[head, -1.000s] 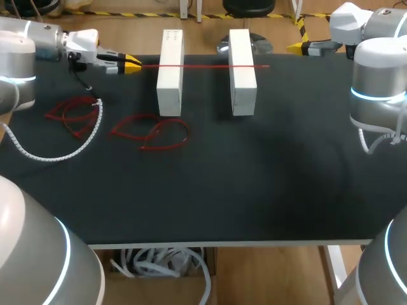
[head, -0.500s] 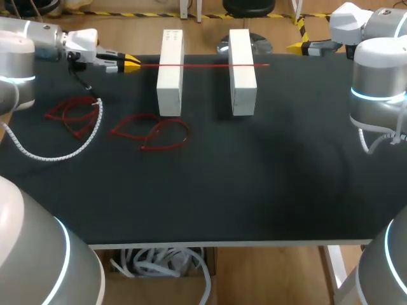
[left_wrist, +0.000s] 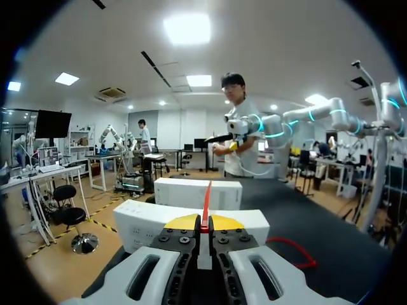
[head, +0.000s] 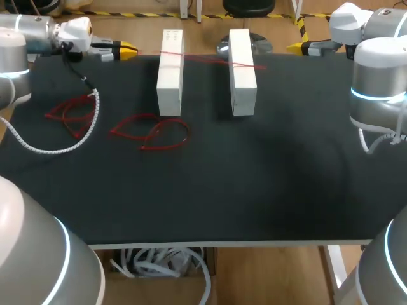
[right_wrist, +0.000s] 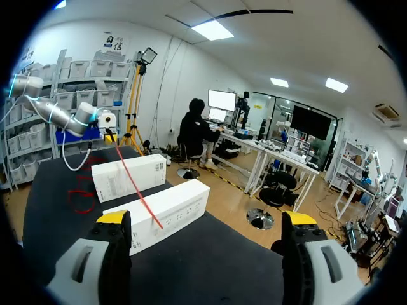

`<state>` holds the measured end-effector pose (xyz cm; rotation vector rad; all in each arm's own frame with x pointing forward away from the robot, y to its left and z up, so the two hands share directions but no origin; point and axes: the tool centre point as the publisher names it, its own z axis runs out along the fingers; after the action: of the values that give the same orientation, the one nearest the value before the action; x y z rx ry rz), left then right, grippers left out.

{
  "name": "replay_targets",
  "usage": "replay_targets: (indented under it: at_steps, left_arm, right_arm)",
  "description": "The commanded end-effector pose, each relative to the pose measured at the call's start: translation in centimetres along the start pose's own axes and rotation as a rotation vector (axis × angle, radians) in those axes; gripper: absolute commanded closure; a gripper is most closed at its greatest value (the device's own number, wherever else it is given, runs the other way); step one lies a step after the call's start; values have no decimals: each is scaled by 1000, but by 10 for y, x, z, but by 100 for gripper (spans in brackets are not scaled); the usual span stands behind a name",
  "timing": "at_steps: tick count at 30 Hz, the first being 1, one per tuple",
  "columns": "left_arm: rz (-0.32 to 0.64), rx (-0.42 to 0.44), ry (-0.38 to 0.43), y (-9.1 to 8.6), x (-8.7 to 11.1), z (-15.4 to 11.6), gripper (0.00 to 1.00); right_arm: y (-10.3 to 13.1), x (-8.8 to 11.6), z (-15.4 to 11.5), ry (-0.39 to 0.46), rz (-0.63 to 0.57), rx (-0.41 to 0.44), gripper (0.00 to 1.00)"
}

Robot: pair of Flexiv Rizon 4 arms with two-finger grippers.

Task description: Grab the tape and strap the tape.

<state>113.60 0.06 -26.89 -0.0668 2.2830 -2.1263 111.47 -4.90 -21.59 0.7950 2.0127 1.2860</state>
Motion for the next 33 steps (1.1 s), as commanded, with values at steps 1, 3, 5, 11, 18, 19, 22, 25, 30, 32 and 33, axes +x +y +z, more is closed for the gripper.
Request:
replay_targets:
  at_steps: [1, 3, 5, 11, 18, 19, 22, 25, 30, 32, 33]
  left_arm:
    - [-1, -35, -42, -30, 13, 2, 100]
    - [5, -17, -35, -44, 15, 1, 100]
    - [2, 13, -27, -61, 18, 1, 100]
    - [-21, 101, -39, -110, 23, 7, 100]
    - [-4, 75, -61, -154, 30, 24, 100]
    - [-5, 81, -62, -159, 31, 26, 100]
    - [-8, 113, -68, -176, 33, 31, 100]
    - [-12, 136, -125, -190, 32, 35, 100]
    - [-32, 172, -176, -208, 31, 39, 100]
    - [-41, 185, -178, -214, 32, 42, 100]
    - [-32, 188, -186, -217, 33, 44, 100]
  right_arm:
    - [-1, 0, 0, 0, 0, -2, 0]
    - [-1, 0, 0, 0, 0, -2, 0]
    - [-1, 0, 0, 0, 0, -2, 0]
    - [-1, 0, 0, 0, 0, -2, 0]
    - [-1, 0, 0, 0, 0, -2, 0]
    - [-1, 0, 0, 0, 0, -2, 0]
    - [-1, 0, 0, 0, 0, -2, 0]
    - [-1, 0, 0, 0, 0, -2, 0]
    - [-1, 0, 0, 0, 0, -2, 0]
    - [-1, 0, 0, 0, 0, -2, 0]
    - [-1, 0, 0, 0, 0, -2, 0]
